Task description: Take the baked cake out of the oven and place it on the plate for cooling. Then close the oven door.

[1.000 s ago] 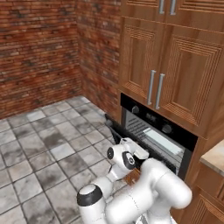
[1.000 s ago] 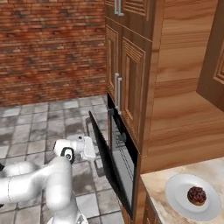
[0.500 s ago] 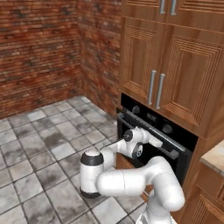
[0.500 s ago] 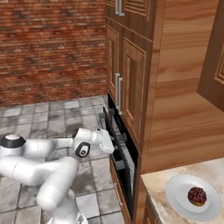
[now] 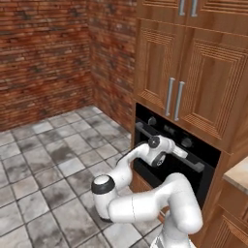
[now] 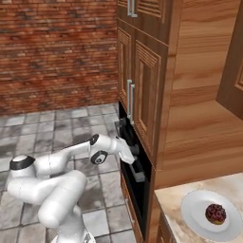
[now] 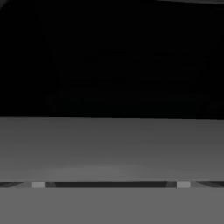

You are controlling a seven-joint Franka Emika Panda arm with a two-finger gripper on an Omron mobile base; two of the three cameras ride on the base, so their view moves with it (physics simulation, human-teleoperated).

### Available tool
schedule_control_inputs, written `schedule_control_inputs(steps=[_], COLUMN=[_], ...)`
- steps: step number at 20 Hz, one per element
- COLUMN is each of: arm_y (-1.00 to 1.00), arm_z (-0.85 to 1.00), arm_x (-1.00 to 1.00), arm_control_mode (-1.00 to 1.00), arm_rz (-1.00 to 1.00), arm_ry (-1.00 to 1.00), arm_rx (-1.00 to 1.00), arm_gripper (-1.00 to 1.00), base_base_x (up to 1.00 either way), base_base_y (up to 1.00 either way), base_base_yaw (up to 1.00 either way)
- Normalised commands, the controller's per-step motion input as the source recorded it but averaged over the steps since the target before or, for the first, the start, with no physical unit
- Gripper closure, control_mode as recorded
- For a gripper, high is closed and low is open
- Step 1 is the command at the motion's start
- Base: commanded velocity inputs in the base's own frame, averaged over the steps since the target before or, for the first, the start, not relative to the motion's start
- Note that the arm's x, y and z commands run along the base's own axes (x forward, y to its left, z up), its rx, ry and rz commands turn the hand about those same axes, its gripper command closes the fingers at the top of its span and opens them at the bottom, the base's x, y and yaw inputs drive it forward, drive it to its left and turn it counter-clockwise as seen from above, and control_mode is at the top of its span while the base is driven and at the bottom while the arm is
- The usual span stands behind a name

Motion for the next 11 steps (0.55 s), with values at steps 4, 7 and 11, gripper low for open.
schedule_control_inputs(steps=[4,7,11], arm_y=[-0.22,-0.07,-0.02], arm_z=[-0.08,-0.05,0.0], arm_x=[0.29,0.22,0.09], arm_control_mode=[-1.0,-1.0,-1.0], arm_rz=[0.0,0.0,0.0], arm_ry=[0.05,0.04,0.01], arm_rx=[0.0,0.0,0.0], arm_gripper=[-1.0,-1.0,-1.0], base_base_x=[0.0,0.0,0.0], base_base_y=[0.0,0.0,0.0], base_base_yaw=[0.0,0.0,0.0])
